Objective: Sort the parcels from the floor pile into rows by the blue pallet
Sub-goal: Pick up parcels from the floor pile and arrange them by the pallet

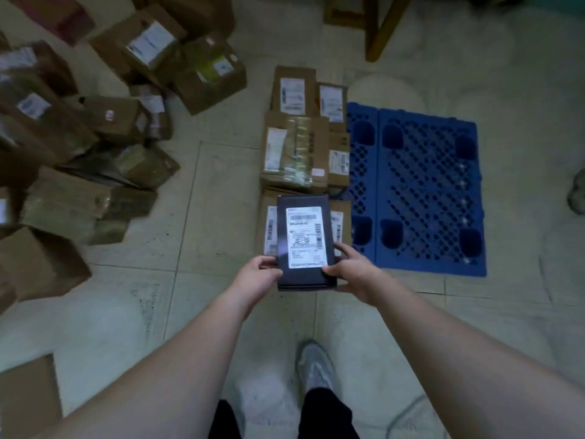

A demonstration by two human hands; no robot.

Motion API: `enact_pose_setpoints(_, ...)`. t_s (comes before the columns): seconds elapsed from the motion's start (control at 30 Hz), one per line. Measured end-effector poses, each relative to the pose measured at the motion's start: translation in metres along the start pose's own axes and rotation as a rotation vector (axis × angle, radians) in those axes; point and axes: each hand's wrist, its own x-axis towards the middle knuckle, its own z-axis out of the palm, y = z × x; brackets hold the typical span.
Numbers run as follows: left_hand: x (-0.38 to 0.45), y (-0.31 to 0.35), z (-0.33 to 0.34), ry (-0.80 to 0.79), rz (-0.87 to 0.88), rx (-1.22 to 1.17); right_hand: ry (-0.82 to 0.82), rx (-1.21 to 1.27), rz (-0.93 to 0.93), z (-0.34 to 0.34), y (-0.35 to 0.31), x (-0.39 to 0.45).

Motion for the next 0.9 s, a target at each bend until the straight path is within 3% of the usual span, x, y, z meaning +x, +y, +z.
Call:
enact_pose_setpoints(0.17,0.045,-0.009,0.032,0.112,0.085,0.57,0.164,0.037,-0.026,-0.059,0.028,0.041)
enact_pose_setpoints(0.3,0.074,-0.004,0.046,0.17,0.107,0.758,0.208,-0.114,-0.131,-0.061,0.022,0.074)
enact_pose_setpoints(0.43,0.1,-0.003,0.065,0.103,0.119,0.94,0.182,-0.161,-0.166,-0.058,0.021,0.108)
enact_pose_setpoints(0.57,0.11,-0.009,0.08,-0.034,0.101,0.956,0.189,-0.196,-0.185,-0.06,0.03,0.125)
enact_pose_setpoints(0.77,0.101,-0.016,0.083,-0.087,0.123,0.793,0.17,-0.291,-0.148,-0.054,0.013,0.12)
enact_pose_setpoints(0.9,0.076,-0.014,0.061,0.027,0.186,0.752,0.266,-0.511,-0.328,-0.031,-0.017,0.095)
